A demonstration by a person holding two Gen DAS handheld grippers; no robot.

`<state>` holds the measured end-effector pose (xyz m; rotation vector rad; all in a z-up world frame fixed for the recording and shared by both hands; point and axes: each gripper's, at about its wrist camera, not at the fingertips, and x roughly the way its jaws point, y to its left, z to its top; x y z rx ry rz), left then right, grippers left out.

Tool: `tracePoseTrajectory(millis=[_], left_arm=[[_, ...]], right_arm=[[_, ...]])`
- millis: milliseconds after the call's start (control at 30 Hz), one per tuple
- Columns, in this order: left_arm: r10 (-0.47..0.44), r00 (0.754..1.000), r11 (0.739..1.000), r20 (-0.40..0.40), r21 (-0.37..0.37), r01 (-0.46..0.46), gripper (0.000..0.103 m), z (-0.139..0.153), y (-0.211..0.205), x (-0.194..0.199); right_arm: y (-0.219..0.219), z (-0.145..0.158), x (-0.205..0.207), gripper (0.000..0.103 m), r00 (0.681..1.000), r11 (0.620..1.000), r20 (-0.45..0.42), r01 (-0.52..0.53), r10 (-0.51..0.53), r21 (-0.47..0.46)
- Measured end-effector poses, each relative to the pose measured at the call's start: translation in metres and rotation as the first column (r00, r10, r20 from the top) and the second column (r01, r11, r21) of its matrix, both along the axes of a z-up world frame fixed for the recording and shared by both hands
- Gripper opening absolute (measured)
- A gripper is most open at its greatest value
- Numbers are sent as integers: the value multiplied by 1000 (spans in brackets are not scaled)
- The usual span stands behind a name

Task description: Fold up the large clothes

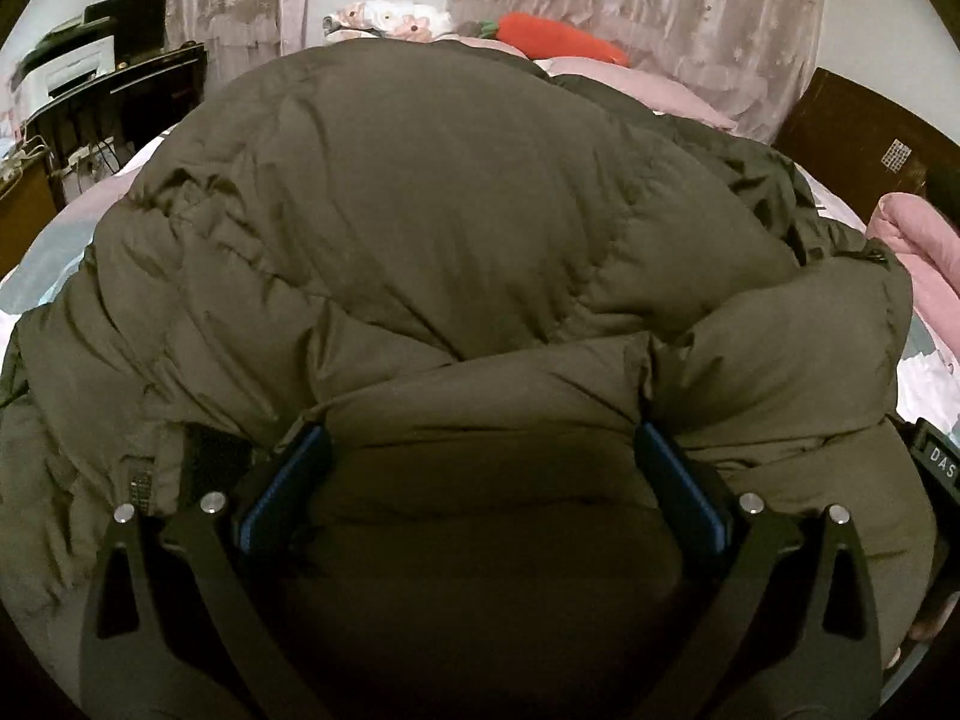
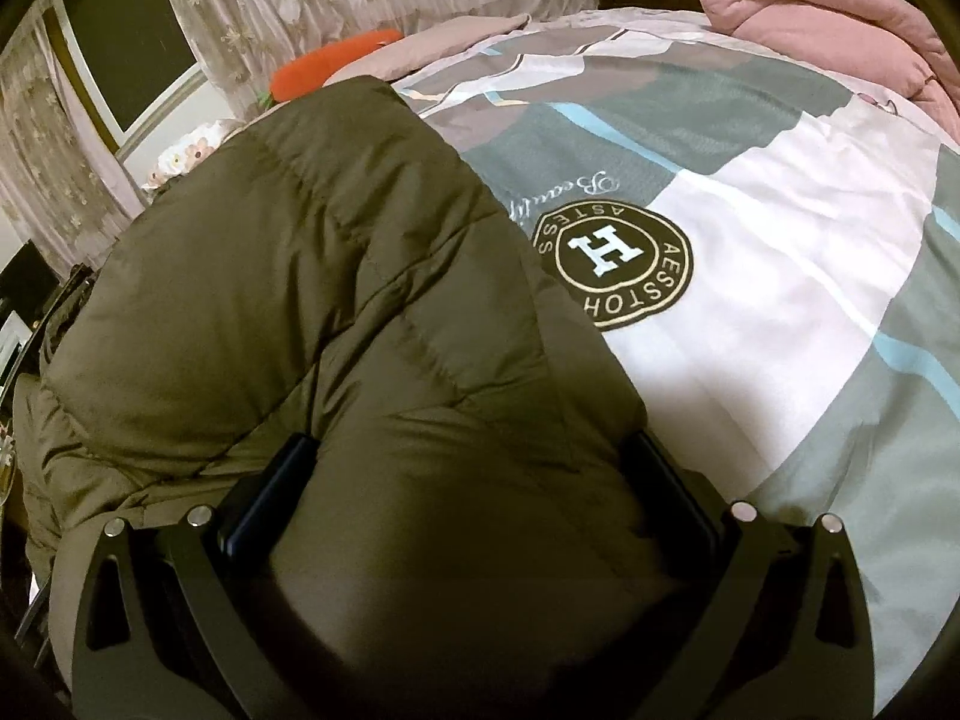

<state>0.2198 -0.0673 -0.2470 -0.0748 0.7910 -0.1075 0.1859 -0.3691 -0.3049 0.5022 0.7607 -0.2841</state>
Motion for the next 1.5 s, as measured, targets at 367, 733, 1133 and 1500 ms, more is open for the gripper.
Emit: tracePoseTrajectory(millis=[367, 733, 1133, 1500], left_arm=[[-8, 1000, 1000, -3, -16, 8, 101, -5, -2, -1], [-35, 999, 998, 29, -57, 37, 101, -2, 10, -12], [-37, 969, 999, 244, 48, 26, 101, 41, 40, -123], [168, 985, 919, 43, -369, -140, 101, 40, 176, -211]], right_arm=[[-3, -2, 3, 102, 1000, 1000, -12, -1, 1, -12], [-3, 1, -5, 102, 999, 1000, -40, -22, 22, -6], [22, 49, -97, 102, 990, 989, 94, -111, 102, 95], [59, 54, -223, 102, 961, 902, 200, -251, 190, 352]])
